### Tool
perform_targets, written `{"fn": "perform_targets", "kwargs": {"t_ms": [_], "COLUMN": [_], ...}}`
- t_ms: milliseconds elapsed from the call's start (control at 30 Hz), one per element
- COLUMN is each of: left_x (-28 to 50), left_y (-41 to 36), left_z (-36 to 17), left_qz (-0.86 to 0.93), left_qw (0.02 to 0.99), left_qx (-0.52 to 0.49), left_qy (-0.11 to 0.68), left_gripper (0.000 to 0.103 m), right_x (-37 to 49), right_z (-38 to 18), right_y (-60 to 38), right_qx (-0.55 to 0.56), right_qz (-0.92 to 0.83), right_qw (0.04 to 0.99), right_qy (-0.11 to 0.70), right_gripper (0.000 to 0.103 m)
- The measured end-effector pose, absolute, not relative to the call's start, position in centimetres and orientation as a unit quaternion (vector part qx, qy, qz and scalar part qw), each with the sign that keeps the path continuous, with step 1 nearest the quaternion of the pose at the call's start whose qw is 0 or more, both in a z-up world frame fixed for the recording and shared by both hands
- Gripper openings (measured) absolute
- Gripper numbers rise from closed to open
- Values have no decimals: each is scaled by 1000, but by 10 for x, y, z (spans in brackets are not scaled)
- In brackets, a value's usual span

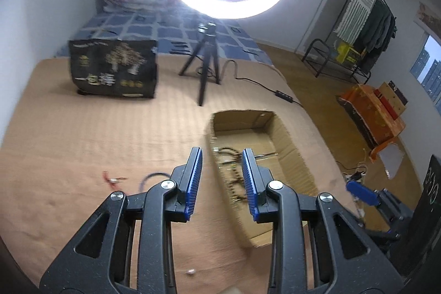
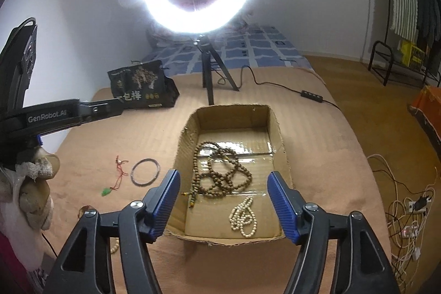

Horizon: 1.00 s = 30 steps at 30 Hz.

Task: Organize jewelry
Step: 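Move both open tools back toward the watch and bead bracelet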

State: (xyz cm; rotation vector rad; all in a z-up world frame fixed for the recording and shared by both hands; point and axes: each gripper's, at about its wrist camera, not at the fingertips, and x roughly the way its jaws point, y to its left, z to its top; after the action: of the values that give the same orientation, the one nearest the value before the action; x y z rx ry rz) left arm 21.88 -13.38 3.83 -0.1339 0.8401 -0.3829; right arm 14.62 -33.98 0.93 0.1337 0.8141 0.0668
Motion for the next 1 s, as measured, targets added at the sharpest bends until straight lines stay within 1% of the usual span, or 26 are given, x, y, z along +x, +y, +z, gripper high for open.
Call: {"fn": "perform_targets", "kwargs": {"t_ms": [100, 233, 300, 400, 633, 900, 1000], "left_x": [210, 197, 191, 183, 169, 161, 160], "left_y": [-112, -82, -69, -48, -7, 37, 44], "left_z": [41, 44, 44, 37, 9, -37, -54], "left_qz": [-172, -155, -149, -140, -109, -80, -76], "left_qw": [899, 907, 909, 907, 897, 872, 862], "left_qx": [-53, -34, -24, -12, 2, -23, -27], "left_qy": [398, 390, 389, 397, 429, 483, 501], "left_gripper": [29, 36, 37, 37, 37, 37, 37], "right_x": [143, 142, 141, 139, 146, 149, 150], "right_z": [10, 10, 9, 9, -9, -41, -59], "right_y": [-330, -313, -304, -290, -252, -207, -192], "right_qx": [69, 61, 54, 47, 27, -8, -18], "right_qz": [48, 69, 82, 103, 150, 210, 235], "right_qw": [919, 922, 924, 925, 910, 871, 848], "right_qy": [386, 375, 369, 363, 387, 444, 475], "right_gripper": [72, 74, 76, 81, 81, 81, 76]}}
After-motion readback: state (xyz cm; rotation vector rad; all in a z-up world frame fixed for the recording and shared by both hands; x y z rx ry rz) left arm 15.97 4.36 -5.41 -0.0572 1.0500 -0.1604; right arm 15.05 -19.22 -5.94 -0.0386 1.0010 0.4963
